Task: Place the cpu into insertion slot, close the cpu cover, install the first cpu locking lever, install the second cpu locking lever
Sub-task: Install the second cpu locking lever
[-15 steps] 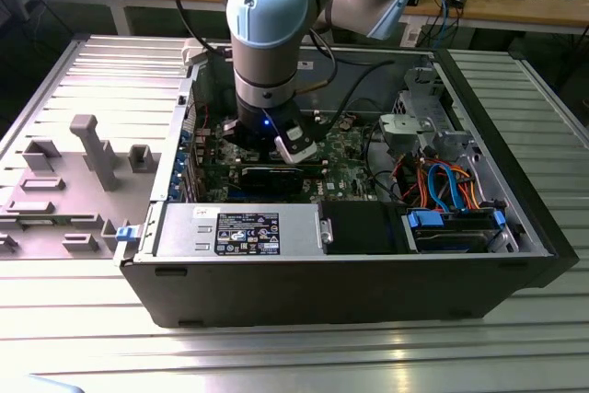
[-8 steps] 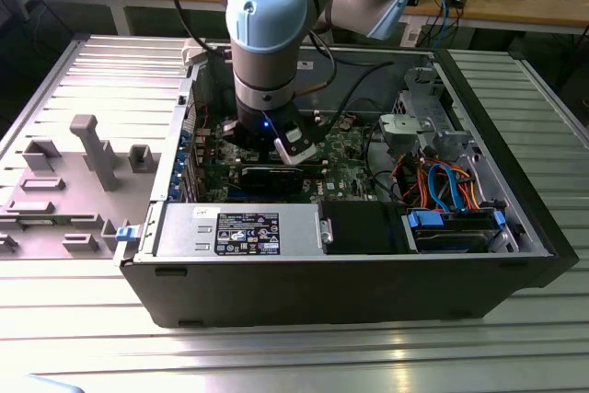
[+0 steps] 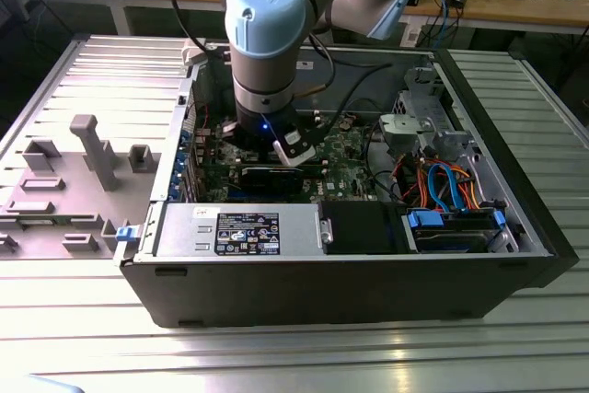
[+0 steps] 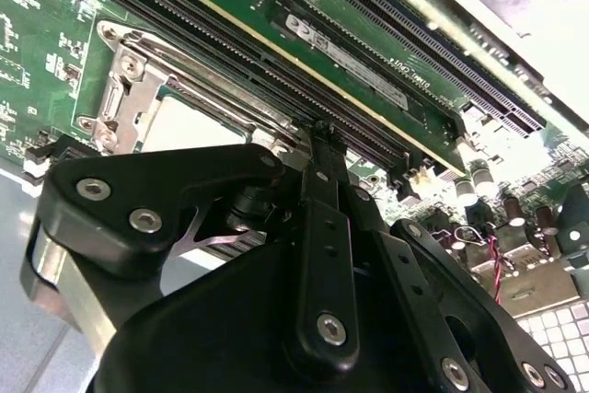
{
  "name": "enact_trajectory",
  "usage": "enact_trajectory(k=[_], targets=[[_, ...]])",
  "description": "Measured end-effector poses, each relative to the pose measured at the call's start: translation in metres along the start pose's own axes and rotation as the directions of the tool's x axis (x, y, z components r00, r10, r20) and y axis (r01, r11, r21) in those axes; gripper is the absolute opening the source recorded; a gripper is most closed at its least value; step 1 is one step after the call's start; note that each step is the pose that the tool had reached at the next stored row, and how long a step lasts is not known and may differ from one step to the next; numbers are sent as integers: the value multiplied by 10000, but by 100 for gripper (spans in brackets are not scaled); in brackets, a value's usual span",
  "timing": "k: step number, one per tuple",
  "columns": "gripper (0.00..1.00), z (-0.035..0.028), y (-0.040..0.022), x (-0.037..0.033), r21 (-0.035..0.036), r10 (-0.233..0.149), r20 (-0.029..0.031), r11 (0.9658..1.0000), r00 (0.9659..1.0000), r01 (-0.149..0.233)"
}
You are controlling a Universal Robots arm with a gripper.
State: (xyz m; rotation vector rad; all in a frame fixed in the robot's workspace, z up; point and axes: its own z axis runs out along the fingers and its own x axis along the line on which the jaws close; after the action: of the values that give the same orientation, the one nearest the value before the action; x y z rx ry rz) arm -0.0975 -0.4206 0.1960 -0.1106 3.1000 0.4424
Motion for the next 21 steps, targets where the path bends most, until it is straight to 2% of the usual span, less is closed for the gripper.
enact_trajectory(k=[2,5,7,12,21], targets=[[11,16,-1,10,-11,1,0,10000,10000,-1],[11,8,3,9,17,0,5,10000,10000,0],[11,-69,25,9,29,-1,0,10000,10000,1],[11,-167,53,8,31,0,0,10000,10000,0],[11,-172,55,8,31,0,0,10000,10000,0]])
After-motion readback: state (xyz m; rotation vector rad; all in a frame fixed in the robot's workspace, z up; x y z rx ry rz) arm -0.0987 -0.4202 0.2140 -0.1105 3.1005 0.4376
